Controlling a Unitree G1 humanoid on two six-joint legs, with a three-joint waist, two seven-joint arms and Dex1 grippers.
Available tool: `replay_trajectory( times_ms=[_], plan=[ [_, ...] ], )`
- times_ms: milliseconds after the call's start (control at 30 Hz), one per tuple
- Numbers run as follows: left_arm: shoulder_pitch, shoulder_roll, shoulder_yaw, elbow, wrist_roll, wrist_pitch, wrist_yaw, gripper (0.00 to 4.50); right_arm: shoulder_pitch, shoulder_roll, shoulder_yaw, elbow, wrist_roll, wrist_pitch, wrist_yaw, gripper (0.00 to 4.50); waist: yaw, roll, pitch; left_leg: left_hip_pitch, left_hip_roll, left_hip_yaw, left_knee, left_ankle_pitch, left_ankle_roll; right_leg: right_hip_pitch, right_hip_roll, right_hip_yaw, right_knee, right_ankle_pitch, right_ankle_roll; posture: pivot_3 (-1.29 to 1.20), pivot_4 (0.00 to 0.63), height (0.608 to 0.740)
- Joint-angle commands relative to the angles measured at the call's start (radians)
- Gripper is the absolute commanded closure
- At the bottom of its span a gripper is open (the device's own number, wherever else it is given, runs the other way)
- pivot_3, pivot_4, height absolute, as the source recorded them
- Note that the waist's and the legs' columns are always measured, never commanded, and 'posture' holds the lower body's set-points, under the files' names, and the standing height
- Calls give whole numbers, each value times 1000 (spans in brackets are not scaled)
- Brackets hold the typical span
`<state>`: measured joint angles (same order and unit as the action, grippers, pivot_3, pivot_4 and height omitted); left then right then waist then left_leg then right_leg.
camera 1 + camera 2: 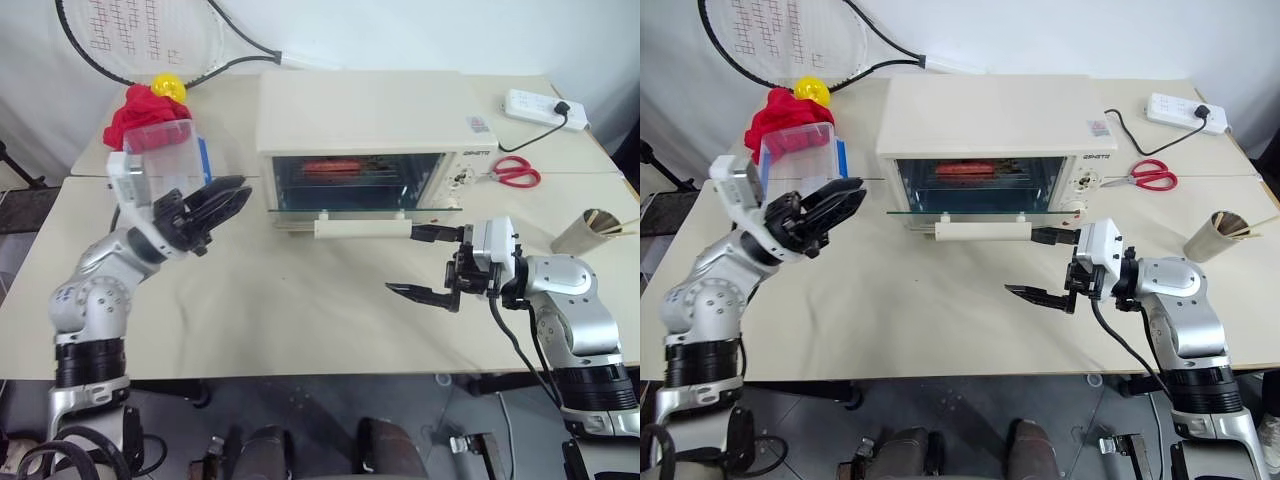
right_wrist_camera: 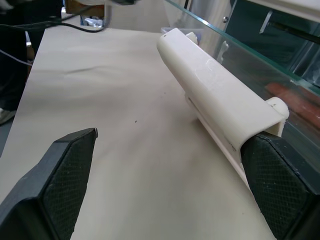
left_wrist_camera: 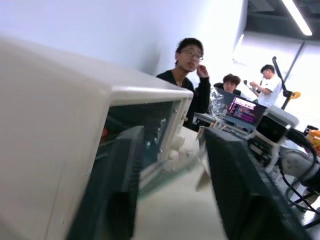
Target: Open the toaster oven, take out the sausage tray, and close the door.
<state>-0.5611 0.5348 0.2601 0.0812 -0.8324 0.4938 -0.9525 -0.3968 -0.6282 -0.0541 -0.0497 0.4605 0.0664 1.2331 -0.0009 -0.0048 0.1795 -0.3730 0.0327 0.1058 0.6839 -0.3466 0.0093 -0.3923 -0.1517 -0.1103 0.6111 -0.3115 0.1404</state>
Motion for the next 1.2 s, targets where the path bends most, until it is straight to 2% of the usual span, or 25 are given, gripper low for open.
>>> replay_trajectory(
  times_ms=[33,100,133,267,433,633,833,933,1000,1200],
  plan=[
    [-68,-29,-66,86,101,-87,-45,3803,15,-10,-6,-38,7,-32,14,0,-1,0,0,0,0,0,0,0,0,0,0,0,0,0,0,0,150,740],
    [-93,-53,-90,119,127,-113,-63,4422,25,-15,-7,-42,4,-37,12,0,-3,0,0,0,0,1,0,0,0,0,0,0,0,0,0,0,150,740],
    [-106,-65,-95,137,140,-127,-62,4471,31,-17,-7,-45,3,-40,11,0,-3,0,0,0,0,1,0,0,0,0,0,0,-1,0,0,0,150,740],
    [-139,-109,-116,192,193,-177,-59,4471,70,-26,-25,-65,-1,-41,-15,0,0,-1,1,0,0,1,0,0,0,0,0,0,0,0,0,0,150,740],
    [-124,-113,-157,199,224,-174,-117,4471,194,-45,-79,-106,-8,-51,-63,0,8,-1,1,0,0,1,0,0,0,0,0,0,0,0,0,0,150,740],
    [-91,-134,-225,261,317,-223,-147,4471,482,-40,-257,-226,6,-41,-189,0,27,-2,1,0,0,1,1,0,0,0,0,0,0,0,0,0,150,740],
    [-50,-129,-291,284,421,-292,-170,4471,617,-65,-391,-244,-39,-51,-265,0,26,-2,1,1,0,1,3,0,0,1,0,1,1,0,0,0,150,740],
    [-30,-127,-301,289,452,-326,-170,4471,594,-84,-440,-230,-99,-62,-348,0,22,-2,1,1,0,2,3,0,1,1,0,2,1,0,0,0,150,740],
    [-8,-136,-290,269,440,-332,-175,4471,537,-94,-418,-250,-136,-79,-384,0,20,-2,1,1,0,2,2,0,1,1,0,2,1,0,0,0,150,740],
    [49,-152,-257,207,400,-379,-203,4471,327,-89,-204,-355,-203,26,-456,0,13,-2,0,1,1,2,2,0,0,0,0,3,2,0,0,0,150,740]
  ],
)
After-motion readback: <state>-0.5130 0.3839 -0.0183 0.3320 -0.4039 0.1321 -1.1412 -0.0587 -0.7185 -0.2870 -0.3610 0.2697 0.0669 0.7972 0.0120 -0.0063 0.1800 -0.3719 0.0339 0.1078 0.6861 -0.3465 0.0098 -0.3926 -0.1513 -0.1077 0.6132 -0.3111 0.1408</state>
